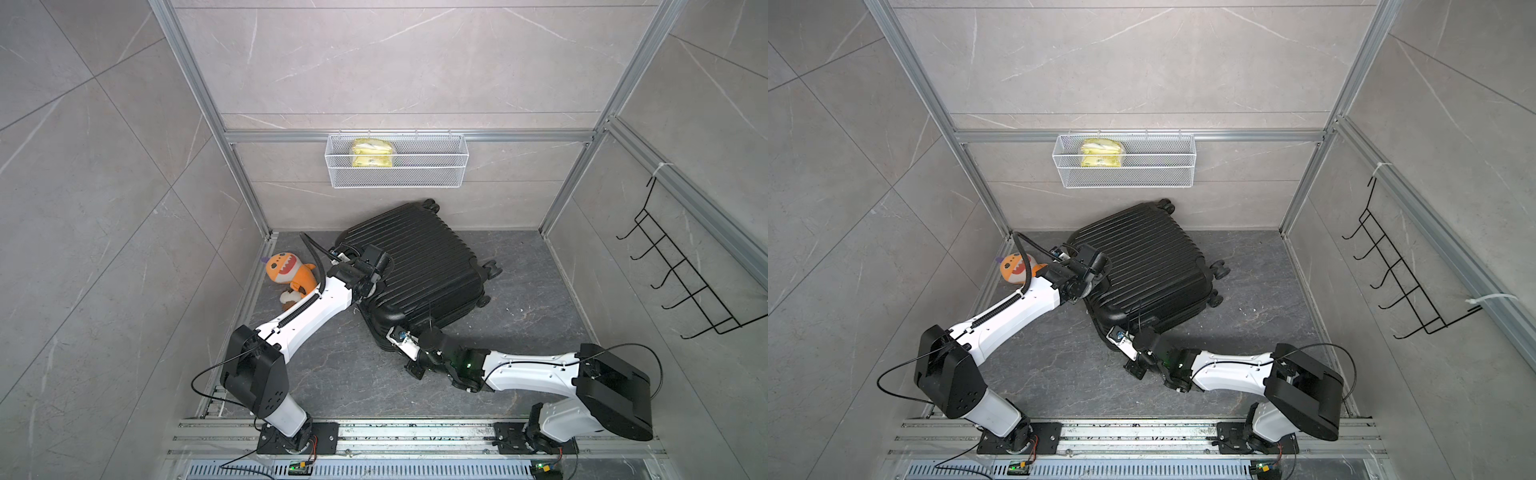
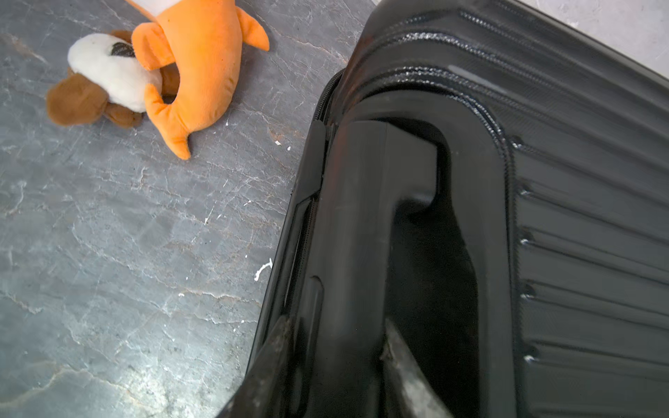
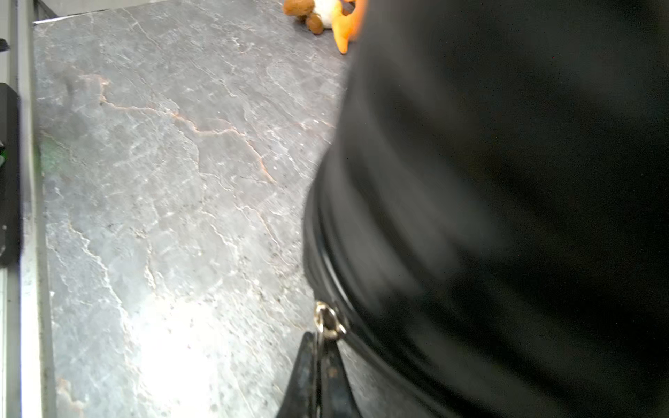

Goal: Close the suitcase zippers
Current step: Zip the zipper on the suitcase.

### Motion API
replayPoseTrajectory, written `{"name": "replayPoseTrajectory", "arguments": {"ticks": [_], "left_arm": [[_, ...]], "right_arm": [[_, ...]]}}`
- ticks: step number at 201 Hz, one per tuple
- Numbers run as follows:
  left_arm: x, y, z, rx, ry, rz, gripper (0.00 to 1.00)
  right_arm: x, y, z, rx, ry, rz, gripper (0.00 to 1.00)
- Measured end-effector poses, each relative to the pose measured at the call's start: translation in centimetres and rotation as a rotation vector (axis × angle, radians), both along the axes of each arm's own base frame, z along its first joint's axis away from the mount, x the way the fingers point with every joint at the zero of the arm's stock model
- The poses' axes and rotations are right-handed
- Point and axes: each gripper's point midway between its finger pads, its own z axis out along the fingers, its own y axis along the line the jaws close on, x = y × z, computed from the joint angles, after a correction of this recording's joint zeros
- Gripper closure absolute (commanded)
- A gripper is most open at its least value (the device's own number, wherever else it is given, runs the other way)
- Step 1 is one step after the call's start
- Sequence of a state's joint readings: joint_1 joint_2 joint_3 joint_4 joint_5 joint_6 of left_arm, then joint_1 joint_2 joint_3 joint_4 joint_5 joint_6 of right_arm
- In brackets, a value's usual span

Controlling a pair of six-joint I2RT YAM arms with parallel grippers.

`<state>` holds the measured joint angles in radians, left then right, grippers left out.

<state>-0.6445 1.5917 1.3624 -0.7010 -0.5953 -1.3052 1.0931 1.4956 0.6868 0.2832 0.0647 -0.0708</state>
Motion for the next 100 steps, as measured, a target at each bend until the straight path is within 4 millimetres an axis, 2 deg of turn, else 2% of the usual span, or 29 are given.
{"name": "replayPoseTrajectory", "arguments": {"ticks": [19,74,80,93,100], "left_arm": [[-0.4,-0.1,-0.1,-0.005,-0.015,0.039,1.0],[-0.6,0.0,0.0,-0.023,-0.037,0.074,1.0],[-0.6,0.0,0.0,-0.026,-0.038,0.076,0.9],[-0.6,-0.2,0.0,-0.033,-0.04,0.073,0.55],[-0.6,-0.4,0.0,-0.04,-0.042,0.07,0.4]], "right_arm": [[0.0,0.8,0.1,0.005,0.002,0.002,1.0],[0.4,0.2,-0.1,-0.015,-0.031,-0.062,1.0],[0.4,0.0,-0.1,-0.016,-0.04,-0.072,1.0],[0.6,-0.7,0.0,-0.017,-0.06,-0.099,1.0],[0.7,-1.1,0.1,-0.016,-0.067,-0.114,1.0]]}}
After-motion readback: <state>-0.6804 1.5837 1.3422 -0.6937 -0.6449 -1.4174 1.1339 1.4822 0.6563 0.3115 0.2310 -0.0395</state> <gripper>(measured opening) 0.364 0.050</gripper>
